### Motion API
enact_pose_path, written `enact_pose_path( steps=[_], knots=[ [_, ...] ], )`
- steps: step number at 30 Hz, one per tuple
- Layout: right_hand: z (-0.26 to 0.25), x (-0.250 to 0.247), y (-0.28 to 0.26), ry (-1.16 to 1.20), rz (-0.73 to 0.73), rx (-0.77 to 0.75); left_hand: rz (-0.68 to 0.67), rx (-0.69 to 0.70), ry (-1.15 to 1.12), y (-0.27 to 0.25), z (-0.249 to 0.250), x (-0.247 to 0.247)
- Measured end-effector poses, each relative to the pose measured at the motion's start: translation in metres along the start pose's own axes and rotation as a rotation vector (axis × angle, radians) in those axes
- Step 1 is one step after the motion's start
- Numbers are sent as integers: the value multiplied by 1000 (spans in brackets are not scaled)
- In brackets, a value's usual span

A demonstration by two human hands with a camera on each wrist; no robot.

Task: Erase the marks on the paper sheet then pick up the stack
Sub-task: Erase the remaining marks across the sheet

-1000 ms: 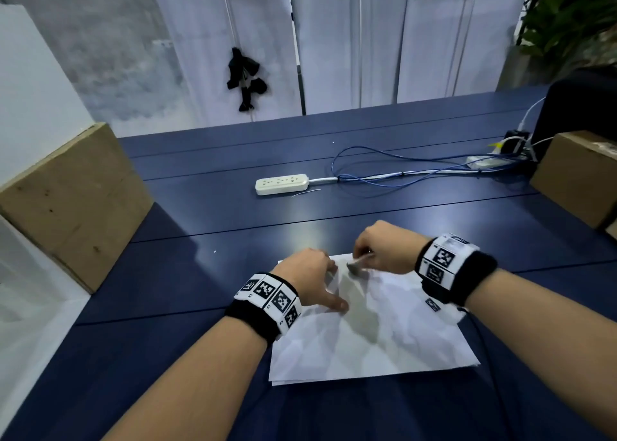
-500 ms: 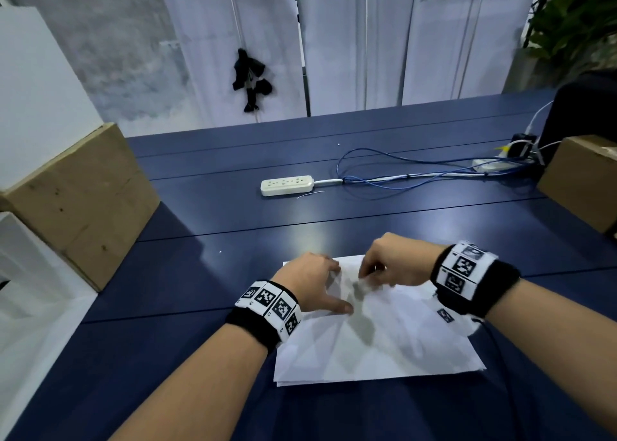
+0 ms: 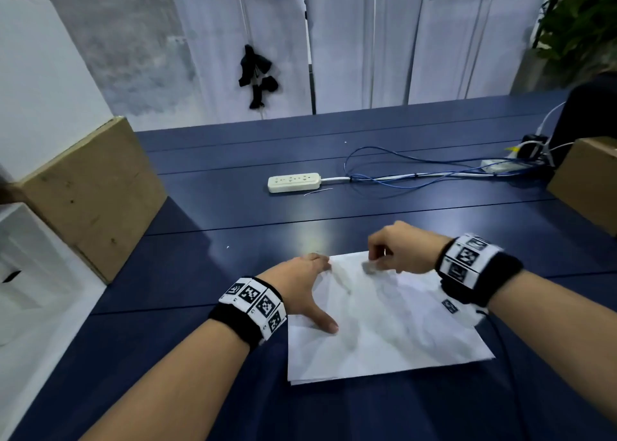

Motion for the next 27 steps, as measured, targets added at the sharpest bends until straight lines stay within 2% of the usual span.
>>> enact_pose_path(
  steps=[2, 4, 8, 10, 12, 15, 16, 20, 22, 24, 27],
  knots=[
    [-4, 10, -15, 86, -136, -31, -28, 6, -24, -3, -5, 4],
    [-5, 15, -19, 98, -204, -38, -47, 18, -20, -3, -7, 6],
    [2, 1, 6, 8, 2, 1, -52, 27, -25, -2, -6, 5],
    [6, -3, 13, 2, 50, 25, -47, 26, -46, -3, -7, 8],
    [4, 1, 6, 71, -16, 0, -44, 27, -66, -2, -8, 9],
    [-6, 17, -14, 166, -199, -42, -53, 36, -58, 0, -8, 8],
    [-6, 19, -15, 172, -208, -43, -56, 41, -54, 1, -7, 7],
    [5, 3, 3, 87, 10, -1, -54, 48, -40, 4, -8, 7],
    [11, -3, 3, 60, 69, 20, -42, 50, -45, 4, -8, 7],
    [10, 3, -7, 97, 12, -9, -33, 49, -63, 4, -9, 8],
    [-3, 19, -25, 156, -192, -45, -36, 46, -63, 5, -10, 10]
  ],
)
Point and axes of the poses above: each hand's wrist, its own y-axis towards the middle knuckle, its own x-axis out of the palm, z = x × y, the point moved 4 cm from there along y, towards the middle knuckle, and after that the axes turned 11 degrees about y, right-handed, at the moved point
